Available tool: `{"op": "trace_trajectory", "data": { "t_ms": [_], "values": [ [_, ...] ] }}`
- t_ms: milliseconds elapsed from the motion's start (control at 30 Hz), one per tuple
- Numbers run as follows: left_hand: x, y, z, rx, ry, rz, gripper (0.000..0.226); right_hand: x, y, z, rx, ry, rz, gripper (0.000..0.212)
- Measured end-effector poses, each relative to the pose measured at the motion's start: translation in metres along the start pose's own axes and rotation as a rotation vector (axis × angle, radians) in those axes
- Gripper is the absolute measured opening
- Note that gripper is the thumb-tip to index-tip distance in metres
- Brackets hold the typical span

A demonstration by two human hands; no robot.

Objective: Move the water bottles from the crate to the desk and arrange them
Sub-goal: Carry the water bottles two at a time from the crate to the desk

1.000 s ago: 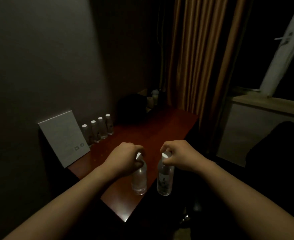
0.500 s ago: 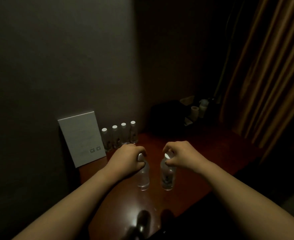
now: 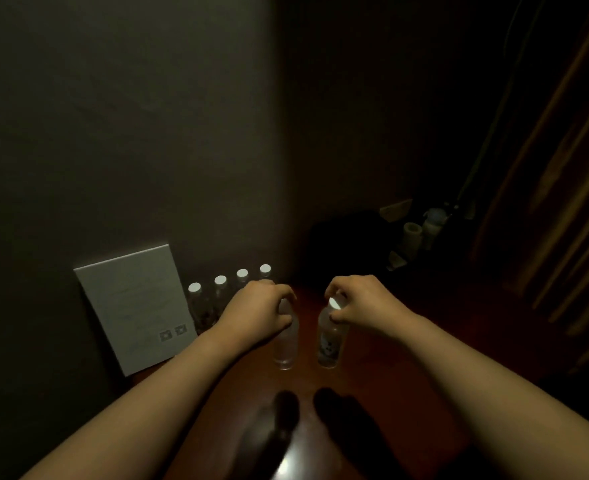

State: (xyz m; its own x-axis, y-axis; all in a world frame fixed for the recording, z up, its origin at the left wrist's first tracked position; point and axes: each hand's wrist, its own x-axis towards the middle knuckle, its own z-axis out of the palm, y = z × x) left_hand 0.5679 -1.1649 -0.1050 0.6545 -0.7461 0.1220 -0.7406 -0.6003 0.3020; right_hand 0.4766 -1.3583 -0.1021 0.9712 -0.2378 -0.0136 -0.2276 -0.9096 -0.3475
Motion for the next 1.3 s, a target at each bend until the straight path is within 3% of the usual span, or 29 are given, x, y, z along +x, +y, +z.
{"op": "trace_trajectory", "data": {
  "t_ms": [767, 1300],
  "values": [
    [0.204, -0.072, 0.072, -0.049, -0.058, -0.263, 0.031, 0.251, 0.08, 0.045, -0.007, -0.234, -0.239, 0.034],
    [0.252, -0.113, 0.136, -0.016, -0.141, -0.328, 0.024, 0.314, 0.109, 0.12, 0.033, -0.297, -0.282, 0.022]
  ]
}}
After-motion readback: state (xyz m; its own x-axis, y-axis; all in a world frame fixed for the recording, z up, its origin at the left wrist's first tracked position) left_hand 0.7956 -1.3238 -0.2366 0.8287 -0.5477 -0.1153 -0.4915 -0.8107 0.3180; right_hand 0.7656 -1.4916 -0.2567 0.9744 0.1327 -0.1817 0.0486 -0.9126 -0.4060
